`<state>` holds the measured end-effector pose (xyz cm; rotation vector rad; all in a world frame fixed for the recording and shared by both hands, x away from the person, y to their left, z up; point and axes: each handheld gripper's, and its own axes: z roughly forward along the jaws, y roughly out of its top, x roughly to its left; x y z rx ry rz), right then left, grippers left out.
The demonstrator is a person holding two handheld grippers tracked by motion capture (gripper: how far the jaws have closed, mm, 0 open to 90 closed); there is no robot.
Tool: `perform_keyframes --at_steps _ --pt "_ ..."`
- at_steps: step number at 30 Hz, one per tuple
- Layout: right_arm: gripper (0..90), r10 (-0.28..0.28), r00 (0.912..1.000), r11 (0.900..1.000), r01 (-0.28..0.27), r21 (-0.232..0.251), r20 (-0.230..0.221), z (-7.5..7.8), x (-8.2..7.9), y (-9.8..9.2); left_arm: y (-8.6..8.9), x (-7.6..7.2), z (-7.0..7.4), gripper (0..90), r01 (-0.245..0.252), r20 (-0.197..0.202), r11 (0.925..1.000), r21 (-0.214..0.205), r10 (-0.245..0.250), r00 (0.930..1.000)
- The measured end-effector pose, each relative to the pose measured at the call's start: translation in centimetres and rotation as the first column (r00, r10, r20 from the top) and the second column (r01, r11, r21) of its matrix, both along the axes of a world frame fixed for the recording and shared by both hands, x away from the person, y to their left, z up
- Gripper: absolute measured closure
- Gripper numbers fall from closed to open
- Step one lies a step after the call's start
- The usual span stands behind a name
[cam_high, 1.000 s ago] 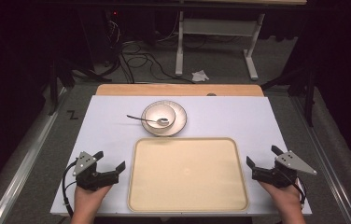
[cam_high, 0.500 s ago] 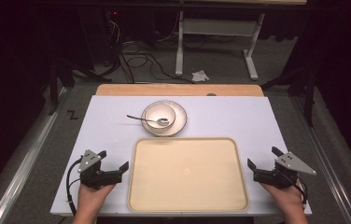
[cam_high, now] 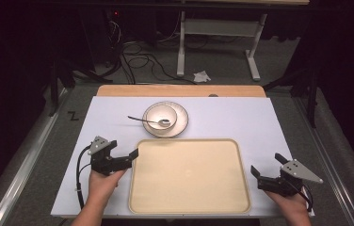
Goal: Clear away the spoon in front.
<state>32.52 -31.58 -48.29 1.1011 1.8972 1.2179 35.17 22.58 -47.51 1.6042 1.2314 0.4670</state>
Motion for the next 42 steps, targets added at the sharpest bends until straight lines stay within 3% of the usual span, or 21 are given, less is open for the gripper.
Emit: perform_keyframes --at_steps 5,8,9,10,13,15,17,25,27,28,30,34,36,37,38,42 --pt "0.3 -0.015 0.9999 0.9997 0.014 0.018 0.001 0.0 0.0 -0.6 0.0 1.2 0.4 8.4 -0.012 -0.008 0.9999 -0.006 0.012 0.9999" --pt "0.4 -0.012 0.9999 0.9997 0.013 0.023 -0.008 -0.1 0.0 -0.7 -0.4 2.3 1.3 9.0 -0.003 -0.013 0.9988 0.049 0.004 0.9999" --pt "0.4 -0.009 0.9999 0.9998 0.009 0.019 -0.005 -0.2 0.0 -0.7 -0.4 2.3 1.3 9.0 -0.003 -0.013 0.9988 0.049 0.004 0.9999" --pt "0.3 -0.006 1.0 0.9998 0.006 0.018 -0.006 -0.2 0.0 -0.7 -0.6 2.8 1.8 9.0 0.005 -0.012 0.9964 0.084 -0.004 0.9999" --pt "0.3 -0.003 1.0 0.9998 0.004 0.02 -0.007 -0.2 0.0 -0.6 -0.8 3.5 2.5 9.1 0.0 -0.014 0.9921 0.126 0.002 0.9999" --pt "0.3 -0.003 1.0 0.9998 0.003 0.02 -0.009 -0.2 0.0 -0.6 -0.8 3.8 2.7 9.4 -0.001 -0.014 0.9913 0.132 0.003 0.9999" --pt "0.3 0.0 1.0 0.9998 0.0 0.018 -0.008 -0.3 0.0 -0.5 -0.7 4.8 3.9 9.7 -0.006 -0.013 0.9888 0.149 0.008 0.9999" --pt "0.4 0.002 0.9999 0.9996 -0.001 0.027 -0.014 -0.3 0.1 -0.5 -0.9 6.8 5.5 11.9 -0.008 -0.004 0.9863 0.164 0.009 0.9999" --pt "0.3 0.002 0.9998 0.9993 -0.002 0.037 -0.021 -0.3 0.1 -0.6 -1.0 7.2 5.8 12.1 -0.005 0.002 0.9891 0.147 0.005 1.0" --pt "0.4 0.001 0.9998 0.9993 -0.001 0.039 -0.019 -0.3 0.1 -0.6 -1.1 7.5 5.8 13.4 -0.015 0.008 0.9934 0.114 0.015 0.9999" --pt "0.4 -0.004 0.9998 0.9991 0.004 0.042 -0.02 -0.3 0.1 -0.7 -1.2 8.1 5.8 14.1 -0.024 0.001 0.9911 0.131 0.024 0.9997" --pt "0.4 -0.003 0.9996 0.999 0.004 0.044 -0.027 -0.3 0.1 -0.7 -1.2 9.4 5.5 15.4 -0.05 -0.033 0.9844 0.169 0.056 0.9979" --pt "0.4 -0.003 0.9996 0.9989 0.004 0.047 -0.027 -0.3 0.1 -0.6 -0.7 10.0 5.3 16.1 -0.058 -0.074 0.9883 0.141 0.069 0.9949" --pt "0.4 -0.003 0.9996 0.9989 0.004 0.047 -0.027 -0.3 0.1 -0.6 -0.7 10.0 5.3 16.9 -0.058 -0.074 0.9883 0.141 0.069 0.9949" --pt "0.4 -0.003 0.9996 0.9988 0.004 0.048 -0.027 -0.3 0.1 -0.6 -0.3 10.4 5.0 18.3 -0.048 -0.114 0.9915 0.121 0.062 0.9916" --pt "0.3 0.0 0.9995 0.9986 0.002 0.052 -0.031 -0.4 0.1 -0.7 0.1 10.7 4.6 23.6 -0.042 -0.158 0.994 0.101 0.058 0.9858"
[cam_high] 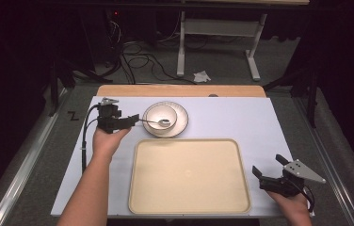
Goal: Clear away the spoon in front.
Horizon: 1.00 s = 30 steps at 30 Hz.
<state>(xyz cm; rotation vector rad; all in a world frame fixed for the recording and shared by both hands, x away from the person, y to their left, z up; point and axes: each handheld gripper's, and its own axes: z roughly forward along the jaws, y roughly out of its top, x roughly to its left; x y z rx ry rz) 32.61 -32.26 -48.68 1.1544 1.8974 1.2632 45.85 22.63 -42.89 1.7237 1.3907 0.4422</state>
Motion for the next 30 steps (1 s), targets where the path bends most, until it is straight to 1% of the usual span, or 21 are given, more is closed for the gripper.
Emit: perform_keyframes --at_steps 1,2,3,5,8,9,10,13,14,15,17,18,20,22,23,25,26,30 --pt "0.3 0.0 1.0 1.0 0.0 0.0 0.0 0.0 0.0 0.0 0.0 0.0 0.0 25.8 0.0 0.0 1.0 0.0 0.0 1.0" --pt "0.4 0.0 1.0 0.9999 0.0 0.01 -0.007 0.0 0.02 -0.02 0.03 0.0 0.07 28.2 0.015 -0.005 0.9991 -0.039 -0.016 0.9999" --pt "0.4 0.0 1.0 0.9999 0.0 0.014 -0.005 0.0 0.04 0.0 -0.03 -0.02 0.16 30.5 0.022 -0.006 0.9977 -0.064 -0.022 0.9997" --pt "0.4 0.0 1.0 0.9999 0.0 0.014 -0.003 0.05 0.01 0.05 -0.15 0.0 0.21 35.7 0.032 -0.017 0.9947 -0.098 -0.034 0.9993" --pt "0.3 0.001 1.0 0.9999 -0.001 0.012 0.0 0.05 -0.01 0.14 -0.35 0.1 0.04 39.7 0.015 -0.038 0.9969 -0.077 -0.018 0.9991" --pt "0.4 0.002 1.0 0.9999 -0.002 0.01 0.001 0.05 0.0 0.14 -0.33 0.19 -0.12 41.1 0.003 -0.053 0.9978 -0.066 -0.007 0.9986" --pt "0.4 0.002 1.0 1.0 -0.002 0.009 0.001 0.04 -0.02 0.13 -0.26 0.23 -0.23 42.2 -0.003 -0.06 0.9974 -0.072 -0.001 0.9982" --pt "0.4 0.0 1.0 0.9999 0.0 0.012 -0.001 0.03 -0.04 0.05 0.17 0.38 -0.59 46.0 -0.016 -0.084 0.9922 -0.124 0.005 0.9965" --pt "0.4 -0.001 1.0 0.9999 0.001 0.011 -0.001 0.01 -0.03 0.01 0.2 0.42 -0.64 46.2 -0.013 -0.09 0.9921 -0.125 0.001 0.9959" --pt "0.4 -0.003 1.0 0.9999 0.003 0.013 -0.001 -0.01 -0.02 0.0 0.2 0.45 -0.67 47.3 0.0 -0.092 0.9914 -0.131 -0.012 0.9957" --pt "0.3 -0.005 1.0 0.9999 0.005 0.015 -0.008 -0.03 -0.03 -0.04 0.17 0.41 -0.61 49.7 0.003 -0.092 0.9905 -0.137 -0.016 0.9956" --pt "0.4 -0.003 1.0 0.9999 0.004 0.014 -0.007 -0.03 0.0 -0.06 0.14 0.37 -0.57 53.6 0.008 -0.091 0.9896 -0.143 -0.022 0.9956" --pt "0.4 -0.005 1.0 0.9999 0.005 0.016 -0.009 -0.03 -0.01 -0.03 0.14 0.37 -0.56 55.9 0.007 -0.098 0.9896 -0.144 -0.022 0.9949" --pt "0.4 -0.004 1.0 0.9999 0.004 0.013 -0.005 -0.05 0.01 -0.01 0.13 0.36 -0.54 58.5 -0.006 -0.107 0.9887 -0.15 -0.01 0.9942" --pt "0.4 -0.004 1.0 0.9999 0.004 0.013 -0.006 -0.05 0.01 0.0 0.13 0.32 -0.53 60.8 -0.008 -0.106 0.9884 -0.152 -0.008 0.9944" --pt "0.3 -0.002 1.0 0.9999 0.002 0.012 -0.005 -0.05 0.01 0.0 0.1 0.3 -0.51 61.9 -0.01 -0.106 0.9892 -0.146 -0.006 0.9944" --pt "0.4 -0.004 1.0 0.9999 0.004 0.014 -0.005 -0.05 -0.01 0.0 0.06 0.23 -0.45 64.6 -0.009 -0.103 0.9897 -0.143 -0.006 0.9946" --pt "0.4 -0.006 1.0 0.9999 0.006 0.015 0.004 -0.04 0.01 -0.04 0.05 0.16 -0.33 72.1 -0.016 -0.112 0.9877 -0.155 -0.001 0.9937"
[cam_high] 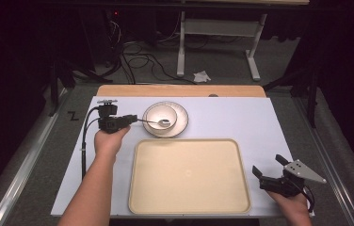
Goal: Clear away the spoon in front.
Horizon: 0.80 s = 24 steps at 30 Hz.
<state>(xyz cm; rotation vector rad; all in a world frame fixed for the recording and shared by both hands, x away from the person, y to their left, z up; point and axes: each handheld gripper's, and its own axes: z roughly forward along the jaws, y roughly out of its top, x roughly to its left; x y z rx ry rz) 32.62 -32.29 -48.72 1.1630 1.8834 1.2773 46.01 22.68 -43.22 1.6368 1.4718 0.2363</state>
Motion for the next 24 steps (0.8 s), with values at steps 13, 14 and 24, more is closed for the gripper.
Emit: perform_keyframes --at_steps 13,14,24 --pt "0.4 -0.013 0.9999 0.9999 0.013 0.009 0.005 0.1 -0.1 -0.2 0.5 -0.7 0.2 89.7 -0.005 0.039 0.9932 -0.116 0.01 0.9992" --pt "0.4 -0.014 0.9999 0.9998 0.014 0.011 0.005 0.1 -0.1 -0.2 0.5 -0.8 0.3 89.7 -0.004 0.045 0.9933 -0.115 0.009 0.9989" --pt "0.4 -0.008 0.9999 0.9999 0.008 0.009 0.008 0.2 -0.1 -0.1 0.3 -2.0 1.4 89.7 0.017 0.11 0.9889 -0.147 -0.001 0.994"
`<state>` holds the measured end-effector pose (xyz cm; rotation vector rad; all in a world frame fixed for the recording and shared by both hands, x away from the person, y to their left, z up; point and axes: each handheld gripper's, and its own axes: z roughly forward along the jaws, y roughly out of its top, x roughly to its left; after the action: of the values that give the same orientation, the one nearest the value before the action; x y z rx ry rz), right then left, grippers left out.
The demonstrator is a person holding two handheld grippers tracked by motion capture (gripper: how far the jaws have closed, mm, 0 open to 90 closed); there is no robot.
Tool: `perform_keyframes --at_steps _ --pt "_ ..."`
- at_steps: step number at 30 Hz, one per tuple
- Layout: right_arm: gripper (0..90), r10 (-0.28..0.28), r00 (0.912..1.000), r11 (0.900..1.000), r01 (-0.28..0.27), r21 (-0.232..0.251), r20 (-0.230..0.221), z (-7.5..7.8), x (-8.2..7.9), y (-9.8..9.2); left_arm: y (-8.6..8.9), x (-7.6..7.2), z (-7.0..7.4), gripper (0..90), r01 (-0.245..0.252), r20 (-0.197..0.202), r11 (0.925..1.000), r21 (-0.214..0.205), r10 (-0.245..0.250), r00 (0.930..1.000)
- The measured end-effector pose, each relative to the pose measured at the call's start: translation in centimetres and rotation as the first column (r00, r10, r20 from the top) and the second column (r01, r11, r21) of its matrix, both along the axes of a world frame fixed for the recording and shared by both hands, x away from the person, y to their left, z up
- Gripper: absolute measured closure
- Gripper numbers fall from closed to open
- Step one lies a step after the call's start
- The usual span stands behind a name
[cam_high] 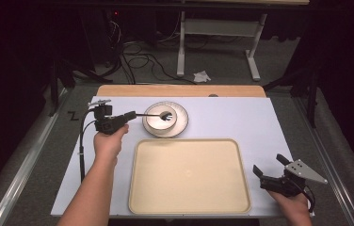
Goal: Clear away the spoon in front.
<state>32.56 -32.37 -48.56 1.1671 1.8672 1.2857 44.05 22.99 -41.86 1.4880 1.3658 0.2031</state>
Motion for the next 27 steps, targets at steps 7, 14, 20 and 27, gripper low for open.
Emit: perform_keyframes --at_steps 7,14,20,27 --pt "0.4 0.001 1.0 1.0 -0.001 -0.002 -0.001 0.0 0.1 0.0 0.4 -1.1 0.7 89.7 0.004 0.038 0.9996 -0.028 -0.003 0.9993" --pt "0.4 0.004 1.0 1.0 -0.004 0.002 -0.002 0.0 0.1 0.1 0.4 -2.6 1.0 89.6 0.03 0.067 0.9995 -0.012 -0.029 0.9973" --pt "0.4 0.007 1.0 1.0 -0.007 0.004 -0.001 0.0 0.0 0.2 0.4 -4.1 1.1 89.6 0.046 0.087 0.9988 -0.018 -0.045 0.9953" --pt "0.4 0.013 0.9999 0.9999 -0.013 0.002 -0.004 0.0 -0.1 0.3 -0.1 -6.0 1.0 89.6 0.056 0.106 0.9984 -0.01 -0.055 0.9929"
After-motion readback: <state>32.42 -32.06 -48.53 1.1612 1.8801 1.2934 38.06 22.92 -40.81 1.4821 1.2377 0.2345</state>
